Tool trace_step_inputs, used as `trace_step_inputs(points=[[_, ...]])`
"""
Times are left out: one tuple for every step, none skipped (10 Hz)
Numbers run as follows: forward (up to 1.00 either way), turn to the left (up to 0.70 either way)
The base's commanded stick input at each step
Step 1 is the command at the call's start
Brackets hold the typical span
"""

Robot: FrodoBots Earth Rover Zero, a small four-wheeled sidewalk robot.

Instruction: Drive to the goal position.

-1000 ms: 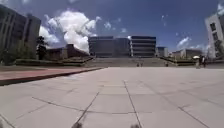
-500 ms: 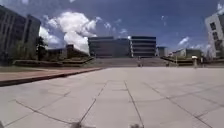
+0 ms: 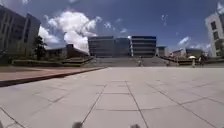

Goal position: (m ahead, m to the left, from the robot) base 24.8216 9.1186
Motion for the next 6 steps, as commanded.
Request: trace_step_inputs(points=[[0.70, 0.00], [0.70, 0.00], [0.70, 0.00], [0.70, 0.00], [0.70, 0.00], [0.70, 0.00]])
